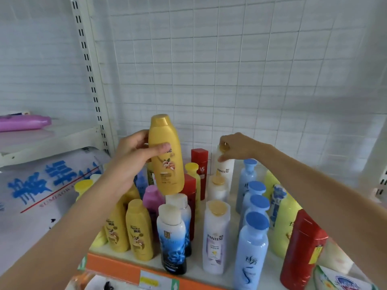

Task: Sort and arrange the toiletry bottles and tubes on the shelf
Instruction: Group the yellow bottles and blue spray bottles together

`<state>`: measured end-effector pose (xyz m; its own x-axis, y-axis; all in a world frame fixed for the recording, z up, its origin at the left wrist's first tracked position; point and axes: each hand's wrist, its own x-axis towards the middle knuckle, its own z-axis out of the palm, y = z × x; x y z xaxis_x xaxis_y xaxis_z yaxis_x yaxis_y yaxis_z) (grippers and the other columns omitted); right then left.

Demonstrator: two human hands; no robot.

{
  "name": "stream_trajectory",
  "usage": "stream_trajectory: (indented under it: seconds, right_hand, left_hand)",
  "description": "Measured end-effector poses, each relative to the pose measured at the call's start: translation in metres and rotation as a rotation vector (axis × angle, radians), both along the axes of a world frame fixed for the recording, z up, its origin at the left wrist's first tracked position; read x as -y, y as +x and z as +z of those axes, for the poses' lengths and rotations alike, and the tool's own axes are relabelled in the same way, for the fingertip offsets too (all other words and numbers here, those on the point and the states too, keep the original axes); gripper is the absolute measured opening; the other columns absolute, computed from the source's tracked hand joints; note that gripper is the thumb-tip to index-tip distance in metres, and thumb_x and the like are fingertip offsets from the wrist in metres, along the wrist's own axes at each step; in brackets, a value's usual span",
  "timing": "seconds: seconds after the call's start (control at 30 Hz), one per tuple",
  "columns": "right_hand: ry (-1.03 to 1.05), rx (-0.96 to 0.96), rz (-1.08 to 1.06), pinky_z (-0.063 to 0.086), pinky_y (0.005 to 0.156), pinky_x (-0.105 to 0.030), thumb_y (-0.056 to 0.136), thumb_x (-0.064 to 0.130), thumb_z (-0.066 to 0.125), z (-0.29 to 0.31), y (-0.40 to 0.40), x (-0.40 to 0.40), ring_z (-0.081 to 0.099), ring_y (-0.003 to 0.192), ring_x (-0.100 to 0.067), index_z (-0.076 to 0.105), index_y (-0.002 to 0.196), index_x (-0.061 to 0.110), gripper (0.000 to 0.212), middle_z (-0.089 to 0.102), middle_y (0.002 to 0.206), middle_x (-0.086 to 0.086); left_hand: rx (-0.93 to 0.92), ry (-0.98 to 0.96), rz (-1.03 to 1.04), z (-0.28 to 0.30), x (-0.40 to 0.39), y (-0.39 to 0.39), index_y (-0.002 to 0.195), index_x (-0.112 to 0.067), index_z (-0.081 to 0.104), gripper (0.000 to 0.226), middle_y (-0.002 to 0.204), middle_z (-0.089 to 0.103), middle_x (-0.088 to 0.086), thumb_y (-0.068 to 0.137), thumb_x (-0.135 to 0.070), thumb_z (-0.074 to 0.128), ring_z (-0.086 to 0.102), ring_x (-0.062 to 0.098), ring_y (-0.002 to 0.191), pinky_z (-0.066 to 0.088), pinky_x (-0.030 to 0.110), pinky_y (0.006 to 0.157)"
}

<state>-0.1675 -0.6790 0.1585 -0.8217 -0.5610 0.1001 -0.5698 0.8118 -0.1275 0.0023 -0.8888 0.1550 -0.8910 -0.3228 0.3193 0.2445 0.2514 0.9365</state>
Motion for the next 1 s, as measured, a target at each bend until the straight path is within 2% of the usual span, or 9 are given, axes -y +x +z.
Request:
stream_trajectory:
  seconds: [0.17,0.37,0.5,0.6,0.67,0.77,0.83,0.9,1.0]
  right_hand:
    - [0.173,0.112,-0.035,0.036,0.073,-0.027,0.082,0.033,0.065,-0.036,-0.010,0.007,0.046,0.088,-0.018,0.053,0.115,0.004,0.045,0.058,0.105,-0.008]
    - [0.173,0.117,-0.060,0.045,0.084,-0.031,0.082,0.032,0.064,-0.044,-0.018,0.010,0.060,0.099,-0.025,0.048,0.127,0.009,0.053,0.059,0.116,-0.007]
    - [0.192,0.099,-0.035,0.043,0.078,-0.027,0.084,0.034,0.061,-0.045,-0.018,0.016,0.058,0.087,-0.019,0.053,0.121,0.013,0.043,0.059,0.115,-0.006]
    - [0.152,0.156,-0.049,0.045,0.084,-0.030,0.085,0.045,0.058,-0.042,-0.016,0.017,0.061,0.079,-0.016,0.053,0.123,0.016,0.048,0.059,0.118,-0.004]
    - [0.162,0.171,-0.071,0.044,0.088,-0.031,0.086,0.048,0.054,-0.038,-0.015,0.016,0.061,0.087,-0.018,0.050,0.128,0.019,0.051,0.057,0.124,-0.003]
    - [0.203,0.109,-0.077,0.036,0.096,-0.030,0.091,0.045,0.048,-0.029,-0.009,0.016,0.049,0.117,-0.022,0.048,0.132,0.020,0.048,0.052,0.132,-0.004]
    - [0.145,0.078,-0.050,0.035,0.096,-0.029,0.093,0.042,0.047,-0.017,0.001,0.022,0.047,0.119,-0.021,0.050,0.130,0.018,0.045,0.054,0.131,-0.004]
    - [0.022,0.037,0.009,0.036,0.094,-0.027,0.093,0.042,0.046,0.002,0.016,0.035,0.051,0.113,-0.019,0.054,0.126,0.018,0.042,0.057,0.127,-0.003]
    - [-0.302,0.057,0.164,0.049,0.089,-0.027,0.094,0.041,0.044,0.032,0.047,0.065,0.061,0.098,-0.014,0.062,0.115,0.016,0.037,0.065,0.112,-0.001]
  left_hand:
    - [0.005,0.009,-0.039,0.001,0.012,-0.006,0.103,-0.022,0.063,0.051,0.103,0.070,0.002,0.053,-0.032,0.073,0.066,0.020,0.098,0.050,0.044,0.092]
    - [0.005,0.014,-0.079,0.000,0.025,-0.014,0.105,-0.021,0.063,0.050,0.104,0.070,0.002,0.056,-0.029,0.072,0.066,0.020,0.099,0.050,0.043,0.093]
    - [0.007,0.018,-0.092,-0.003,0.032,-0.018,0.106,-0.021,0.063,0.053,0.104,0.070,0.001,0.054,-0.031,0.073,0.065,0.021,0.100,0.049,0.045,0.094]
    - [0.011,0.009,-0.093,-0.005,0.037,-0.018,0.109,-0.021,0.061,0.057,0.105,0.069,0.000,0.054,-0.032,0.073,0.065,0.020,0.100,0.049,0.045,0.094]
    - [0.014,0.002,-0.091,-0.006,0.040,-0.017,0.111,-0.020,0.061,0.060,0.106,0.069,0.000,0.054,-0.033,0.073,0.065,0.020,0.101,0.049,0.045,0.094]
    - [0.016,-0.008,-0.095,-0.006,0.045,-0.016,0.108,-0.021,0.062,0.054,0.104,0.070,0.001,0.056,-0.032,0.073,0.065,0.019,0.099,0.049,0.045,0.094]
    - [0.021,-0.027,-0.095,-0.006,0.047,-0.016,0.102,-0.024,0.063,0.047,0.102,0.070,0.000,0.058,-0.031,0.074,0.066,0.018,0.098,0.050,0.044,0.094]
    - [0.021,-0.060,-0.084,-0.006,0.050,-0.018,0.098,-0.028,0.063,0.039,0.101,0.071,-0.002,0.062,-0.027,0.077,0.066,0.017,0.097,0.050,0.043,0.093]
    - [0.003,-0.108,-0.056,-0.005,0.053,-0.019,0.095,-0.031,0.062,0.034,0.100,0.069,-0.005,0.066,-0.024,0.078,0.065,0.015,0.095,0.051,0.039,0.089]
